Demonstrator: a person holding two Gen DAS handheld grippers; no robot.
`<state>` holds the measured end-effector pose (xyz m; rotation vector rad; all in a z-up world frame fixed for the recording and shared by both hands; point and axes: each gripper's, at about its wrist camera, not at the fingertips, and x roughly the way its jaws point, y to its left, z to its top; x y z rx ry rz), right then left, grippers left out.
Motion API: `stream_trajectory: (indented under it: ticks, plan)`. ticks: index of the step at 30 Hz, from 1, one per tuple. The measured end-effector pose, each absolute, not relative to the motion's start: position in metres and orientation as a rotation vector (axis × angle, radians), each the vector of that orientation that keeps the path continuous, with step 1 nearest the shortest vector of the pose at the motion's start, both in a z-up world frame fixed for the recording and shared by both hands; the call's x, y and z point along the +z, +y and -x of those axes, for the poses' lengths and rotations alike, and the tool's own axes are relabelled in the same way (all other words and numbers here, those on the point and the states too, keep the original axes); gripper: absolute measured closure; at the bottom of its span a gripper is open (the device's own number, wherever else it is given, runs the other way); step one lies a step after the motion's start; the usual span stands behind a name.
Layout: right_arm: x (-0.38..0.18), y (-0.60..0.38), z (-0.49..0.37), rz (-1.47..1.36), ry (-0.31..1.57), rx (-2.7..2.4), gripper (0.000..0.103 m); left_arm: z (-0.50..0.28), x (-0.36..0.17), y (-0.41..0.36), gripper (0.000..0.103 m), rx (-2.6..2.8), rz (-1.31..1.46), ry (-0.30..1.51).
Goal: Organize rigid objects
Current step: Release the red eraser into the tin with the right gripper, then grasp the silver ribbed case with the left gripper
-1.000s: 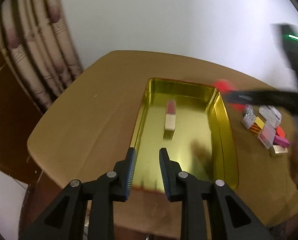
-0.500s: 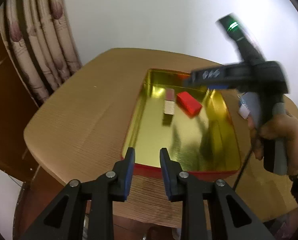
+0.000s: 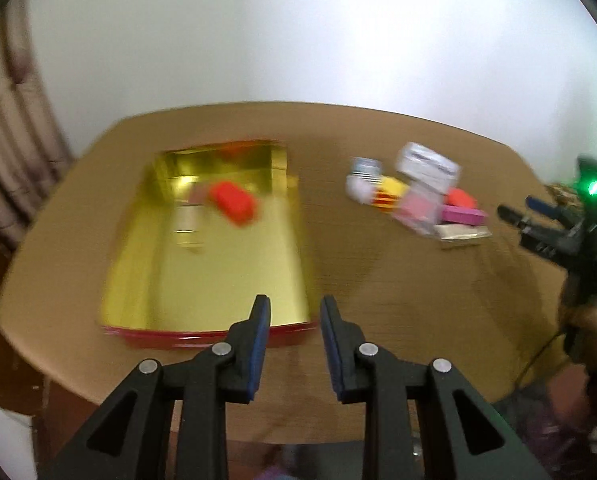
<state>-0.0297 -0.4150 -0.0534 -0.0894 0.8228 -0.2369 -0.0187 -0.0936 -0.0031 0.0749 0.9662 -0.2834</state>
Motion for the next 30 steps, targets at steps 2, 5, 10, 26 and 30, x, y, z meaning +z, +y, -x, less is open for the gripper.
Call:
stream_trajectory:
  ticks: [2,5,10,26,30]
  plan:
    - [-0.062,-0.440,0.040,0.088,0.841,-0.291,0.031,0.010,-0.003,-0.116,0.077,-0.360,-0.024,1.007]
    - [-0.078,-0.468,0.049,0.034,0.875,-0.324,0.031,-0.005,-0.006,-0.144,0.077,-0.420,0.007,1.048]
    - [-0.082,-0.482,0.058,-0.054,0.850,-0.288,0.031,-0.019,-0.017,-0.193,0.077,-0.455,-0.070,1.074]
    - [-0.084,-0.508,0.071,-0.261,0.798,-0.194,0.024,-0.061,-0.045,-0.298,0.077,-0.720,-0.288,1.135]
    - [-0.085,-0.512,0.072,-0.292,0.795,-0.186,0.023,-0.066,-0.052,-0.315,0.077,-0.791,-0.383,1.142]
